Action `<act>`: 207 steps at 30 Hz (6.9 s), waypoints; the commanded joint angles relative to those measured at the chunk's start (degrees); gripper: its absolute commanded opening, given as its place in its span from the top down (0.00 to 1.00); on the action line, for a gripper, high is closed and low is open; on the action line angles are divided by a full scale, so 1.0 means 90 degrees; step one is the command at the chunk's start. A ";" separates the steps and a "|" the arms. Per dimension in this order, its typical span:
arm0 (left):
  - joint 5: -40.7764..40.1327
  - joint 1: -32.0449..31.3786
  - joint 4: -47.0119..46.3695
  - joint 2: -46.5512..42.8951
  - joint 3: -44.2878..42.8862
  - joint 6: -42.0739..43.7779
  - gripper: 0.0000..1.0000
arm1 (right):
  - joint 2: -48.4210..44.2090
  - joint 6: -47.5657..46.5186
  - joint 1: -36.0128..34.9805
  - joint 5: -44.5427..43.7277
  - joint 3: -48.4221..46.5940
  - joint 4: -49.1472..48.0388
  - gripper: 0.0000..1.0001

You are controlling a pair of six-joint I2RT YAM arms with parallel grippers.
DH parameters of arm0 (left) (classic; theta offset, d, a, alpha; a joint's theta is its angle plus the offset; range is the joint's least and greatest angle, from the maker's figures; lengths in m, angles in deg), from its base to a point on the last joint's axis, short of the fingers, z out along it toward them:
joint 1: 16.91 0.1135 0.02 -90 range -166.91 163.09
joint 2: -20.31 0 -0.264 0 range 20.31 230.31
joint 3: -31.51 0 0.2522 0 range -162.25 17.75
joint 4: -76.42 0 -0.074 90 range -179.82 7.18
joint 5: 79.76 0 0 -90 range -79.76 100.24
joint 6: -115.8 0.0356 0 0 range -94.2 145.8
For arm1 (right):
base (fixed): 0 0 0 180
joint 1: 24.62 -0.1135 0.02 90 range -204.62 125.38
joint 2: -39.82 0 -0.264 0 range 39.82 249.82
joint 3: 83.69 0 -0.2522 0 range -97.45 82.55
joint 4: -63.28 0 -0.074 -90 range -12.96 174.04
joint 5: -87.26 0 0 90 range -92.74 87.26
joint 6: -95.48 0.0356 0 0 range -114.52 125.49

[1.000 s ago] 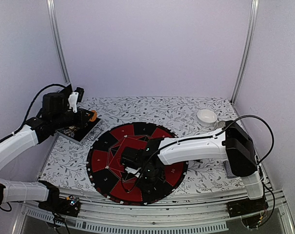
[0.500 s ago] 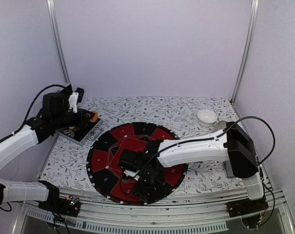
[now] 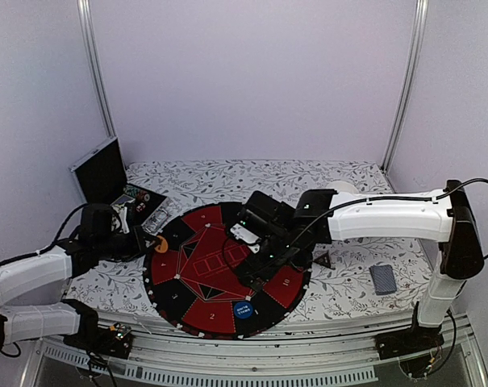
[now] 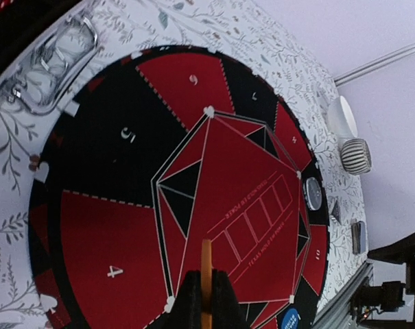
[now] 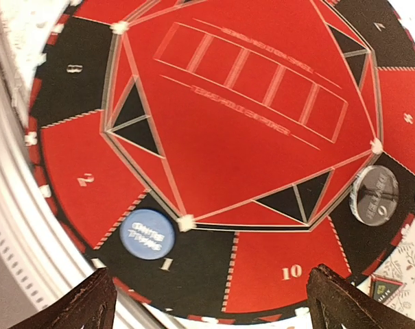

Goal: Distribute texas hold em gaming equipment
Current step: Place the big blind button at position 4, then pick up the pile of poker chips from the chip case, then pass from the left arm to the right

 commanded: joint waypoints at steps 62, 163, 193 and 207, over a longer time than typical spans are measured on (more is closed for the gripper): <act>-0.2063 0.0195 0.2066 0.1193 -0.3873 0.2249 0.07 | -0.2051 0.0192 0.3955 0.0062 0.1943 -0.0396 0.01; -0.3429 0.2032 0.4701 0.6789 -0.6417 0.4343 0.63 | -0.0807 -0.1322 0.3987 -0.0043 0.1618 -0.0877 0.01; -0.2587 0.1551 0.4891 0.4570 -0.7039 0.3861 1.00 | -0.1702 -0.1502 0.3976 0.1281 0.1442 -0.1365 0.01; 0.0530 -0.0804 0.2665 0.2879 -0.6639 0.1912 1.00 | -0.1851 -0.2990 0.1706 0.1087 0.1333 -0.5543 0.00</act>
